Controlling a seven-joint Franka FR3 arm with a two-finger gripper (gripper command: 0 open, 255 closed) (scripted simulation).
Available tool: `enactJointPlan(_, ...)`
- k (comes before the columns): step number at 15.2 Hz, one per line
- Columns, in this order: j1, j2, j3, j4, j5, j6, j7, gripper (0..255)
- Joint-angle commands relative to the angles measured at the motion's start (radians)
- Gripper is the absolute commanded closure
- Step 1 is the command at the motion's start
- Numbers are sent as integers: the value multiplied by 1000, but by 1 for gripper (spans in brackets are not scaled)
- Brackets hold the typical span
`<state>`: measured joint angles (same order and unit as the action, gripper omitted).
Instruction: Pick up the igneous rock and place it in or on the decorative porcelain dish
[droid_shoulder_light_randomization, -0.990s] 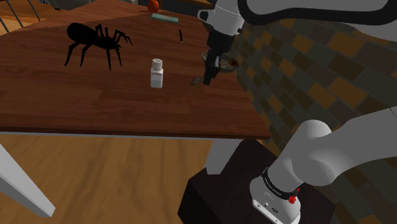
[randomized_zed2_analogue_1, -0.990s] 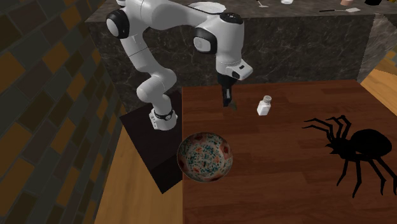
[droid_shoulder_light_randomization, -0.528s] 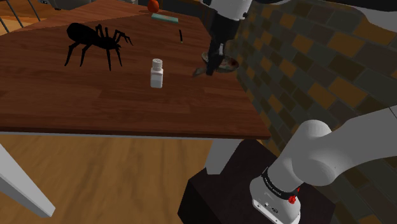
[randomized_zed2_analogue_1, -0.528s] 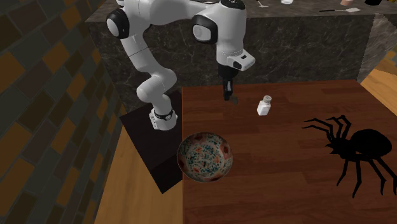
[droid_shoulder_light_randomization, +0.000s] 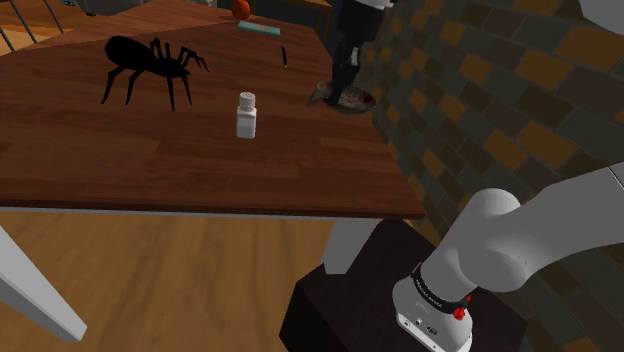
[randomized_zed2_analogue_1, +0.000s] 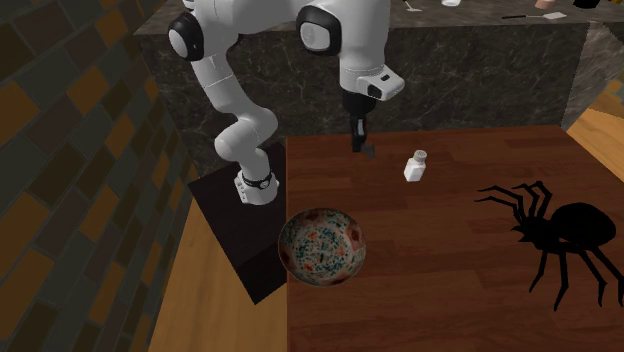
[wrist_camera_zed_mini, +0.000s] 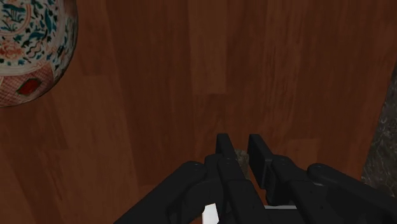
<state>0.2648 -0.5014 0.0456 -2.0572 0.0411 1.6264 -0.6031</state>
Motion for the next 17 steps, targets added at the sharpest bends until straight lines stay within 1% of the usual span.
enactJointPlan(1, -14, 11, -34, 14, -14, -4, -45, 255)
enactJointPlan(9, -71, 107, -179, 108, -58, -5, -236, 255)
enactJointPlan(13, -98, 179, -249, 183, -64, -8, -333, 255)
enactJointPlan(17, -126, 268, -317, 277, -57, -16, -432, 255)
